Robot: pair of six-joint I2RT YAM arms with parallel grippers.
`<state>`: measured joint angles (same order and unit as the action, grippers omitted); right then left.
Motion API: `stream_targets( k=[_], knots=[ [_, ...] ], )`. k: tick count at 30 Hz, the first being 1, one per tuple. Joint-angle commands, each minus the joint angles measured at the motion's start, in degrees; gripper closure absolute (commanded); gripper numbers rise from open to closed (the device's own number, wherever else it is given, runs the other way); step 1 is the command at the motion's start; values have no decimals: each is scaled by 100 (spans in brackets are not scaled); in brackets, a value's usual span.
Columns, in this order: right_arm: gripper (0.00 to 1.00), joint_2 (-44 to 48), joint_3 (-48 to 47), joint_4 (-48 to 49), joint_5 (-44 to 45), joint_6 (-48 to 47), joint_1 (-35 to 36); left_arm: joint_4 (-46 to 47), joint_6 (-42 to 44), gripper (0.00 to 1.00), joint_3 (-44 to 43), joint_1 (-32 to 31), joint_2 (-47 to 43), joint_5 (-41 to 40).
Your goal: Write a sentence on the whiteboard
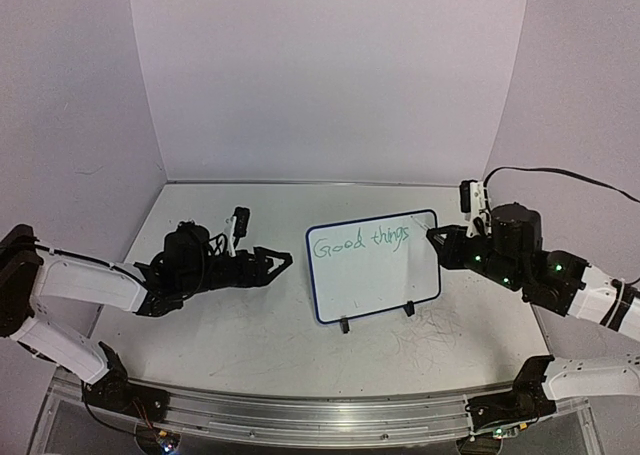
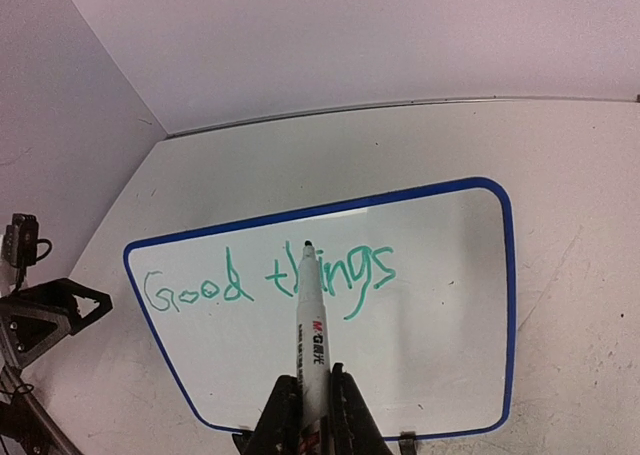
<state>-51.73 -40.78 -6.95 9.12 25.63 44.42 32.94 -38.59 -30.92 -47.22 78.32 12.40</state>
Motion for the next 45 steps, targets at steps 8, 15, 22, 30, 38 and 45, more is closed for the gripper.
stream_targets(
  k=[8,15,22,30,38,45],
  knots=[
    [100,575,706,928,414,-278,14,1153,-88,23,116,-199,506,-496],
    [100,660,973,1131,444,-295,14,1939,326,24,256,-218,922,95],
    [100,5,630,1296,-286,-673,15,2496,404,24,128,-218,1494,522],
    [100,-971,172,1169,-319,-1228,1008,2995,446,33,88,-218,1963,723],
    [100,-1509,-88,1056,-325,-1393,1450,3283,529,41,-120,-218,2329,976],
    [100,-1826,-264,1108,-260,-1394,1632,3592,500,51,-326,-188,2641,978]
  ],
)
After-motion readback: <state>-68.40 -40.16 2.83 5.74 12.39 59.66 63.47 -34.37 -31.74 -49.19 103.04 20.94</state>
